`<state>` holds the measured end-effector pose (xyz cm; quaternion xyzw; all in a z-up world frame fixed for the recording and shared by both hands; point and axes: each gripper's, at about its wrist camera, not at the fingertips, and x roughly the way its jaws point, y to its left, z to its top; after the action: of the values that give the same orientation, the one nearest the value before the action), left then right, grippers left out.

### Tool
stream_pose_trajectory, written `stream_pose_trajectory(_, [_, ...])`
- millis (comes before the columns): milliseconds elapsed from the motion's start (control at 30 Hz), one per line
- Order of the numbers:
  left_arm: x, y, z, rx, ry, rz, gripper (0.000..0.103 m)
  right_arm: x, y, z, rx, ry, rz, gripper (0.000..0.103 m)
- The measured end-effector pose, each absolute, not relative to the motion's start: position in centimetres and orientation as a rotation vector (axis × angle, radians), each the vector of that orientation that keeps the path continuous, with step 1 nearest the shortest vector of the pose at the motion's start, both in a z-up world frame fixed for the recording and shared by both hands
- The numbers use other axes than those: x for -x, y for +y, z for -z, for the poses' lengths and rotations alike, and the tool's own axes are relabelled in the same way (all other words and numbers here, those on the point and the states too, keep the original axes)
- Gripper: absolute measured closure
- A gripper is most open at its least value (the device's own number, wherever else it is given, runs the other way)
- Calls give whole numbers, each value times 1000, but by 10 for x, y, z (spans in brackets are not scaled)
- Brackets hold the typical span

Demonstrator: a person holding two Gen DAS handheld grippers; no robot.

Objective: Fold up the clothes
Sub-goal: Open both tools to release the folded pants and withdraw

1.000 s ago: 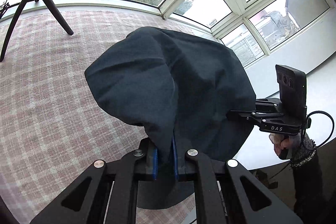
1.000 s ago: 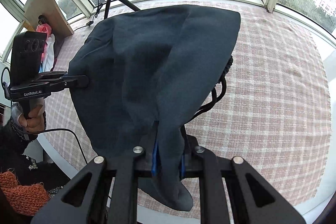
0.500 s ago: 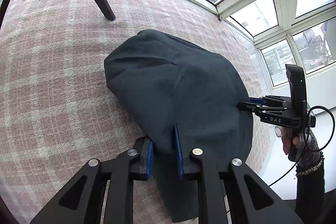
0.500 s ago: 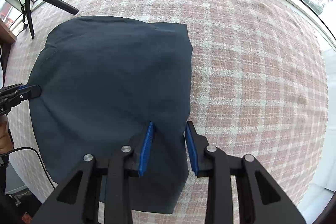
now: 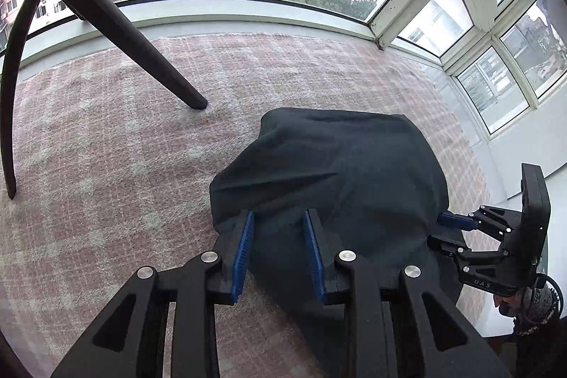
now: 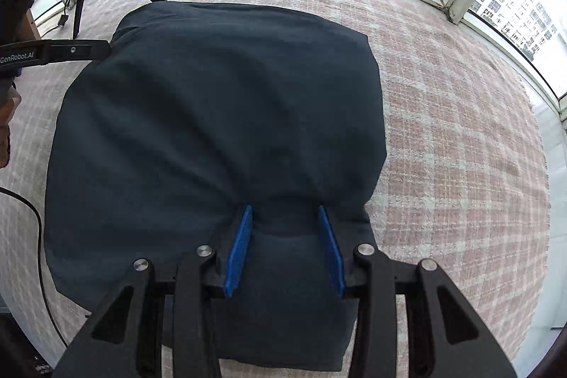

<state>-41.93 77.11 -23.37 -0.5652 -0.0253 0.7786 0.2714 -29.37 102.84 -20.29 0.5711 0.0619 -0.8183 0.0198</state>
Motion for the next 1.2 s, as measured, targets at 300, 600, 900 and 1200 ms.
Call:
stream_pose_trajectory(300, [335,761,155,1259,-96,-1972,78,249,1030,153,-1648,21,2622,59])
stream_pose_trajectory(600, [283,782,222,1442,53,-1837,82,248,1047,201,-1892,-34,2623,44])
stream_pose_trajectory(900, [247,717,128,1314,115,-2062,56,177,970,123,-1656,-327,2832,40])
stream_pose_trajectory(1200, [202,589,63,1242,84,-2300,29,142,843,75,-1530,-272,2946,34])
